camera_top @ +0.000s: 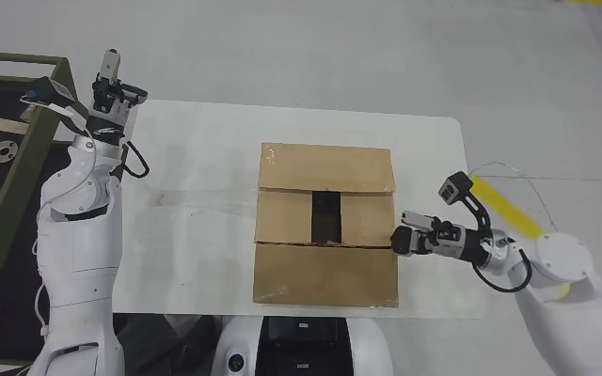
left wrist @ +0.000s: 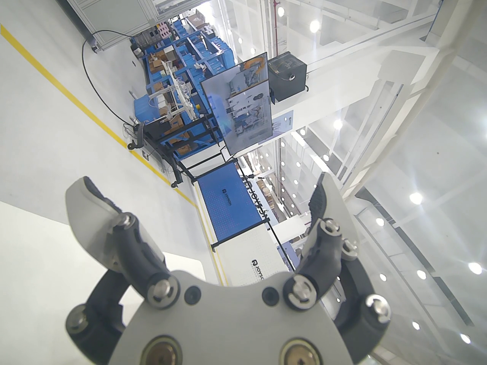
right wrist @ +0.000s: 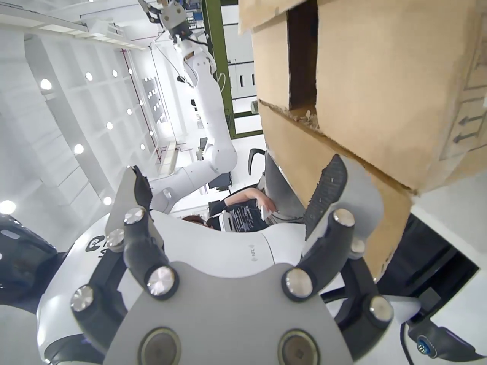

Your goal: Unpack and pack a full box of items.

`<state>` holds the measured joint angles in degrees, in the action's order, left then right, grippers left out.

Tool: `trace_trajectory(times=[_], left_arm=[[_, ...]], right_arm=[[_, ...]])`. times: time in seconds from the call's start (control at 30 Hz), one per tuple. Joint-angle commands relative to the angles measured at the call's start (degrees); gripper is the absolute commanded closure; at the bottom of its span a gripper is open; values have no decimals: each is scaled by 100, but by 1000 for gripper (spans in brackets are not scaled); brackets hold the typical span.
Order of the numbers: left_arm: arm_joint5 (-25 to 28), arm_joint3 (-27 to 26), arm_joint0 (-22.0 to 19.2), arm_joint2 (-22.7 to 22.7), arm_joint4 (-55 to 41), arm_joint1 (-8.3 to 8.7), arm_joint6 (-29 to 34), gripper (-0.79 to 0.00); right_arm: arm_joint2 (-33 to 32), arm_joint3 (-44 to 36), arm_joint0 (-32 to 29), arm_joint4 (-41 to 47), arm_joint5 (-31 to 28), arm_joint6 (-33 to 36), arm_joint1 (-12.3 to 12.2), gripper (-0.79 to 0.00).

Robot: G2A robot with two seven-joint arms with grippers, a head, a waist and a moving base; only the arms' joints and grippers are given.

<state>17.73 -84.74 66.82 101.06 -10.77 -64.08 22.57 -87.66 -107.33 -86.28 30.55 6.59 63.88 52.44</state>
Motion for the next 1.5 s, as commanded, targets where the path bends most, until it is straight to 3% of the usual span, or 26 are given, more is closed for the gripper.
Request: trace_trajectory(times=[0.0,0.43,0.67,1.47], left_arm=[[0,0,0,0,0,0,0,-785],[0,0,0,0,0,0,0,-785],[0,0,0,0,0,0,0,-785],[0,0,0,0,0,0,0,-785]], right_arm=[[-97,3,29,-72,-78,-125,-7,-785],[-754,407,50,244,-360,-529,-27,-785],[-864,695,44,541,-686,-411,-16,-785],[-864,695,44,541,-686,-411,-16,-785]])
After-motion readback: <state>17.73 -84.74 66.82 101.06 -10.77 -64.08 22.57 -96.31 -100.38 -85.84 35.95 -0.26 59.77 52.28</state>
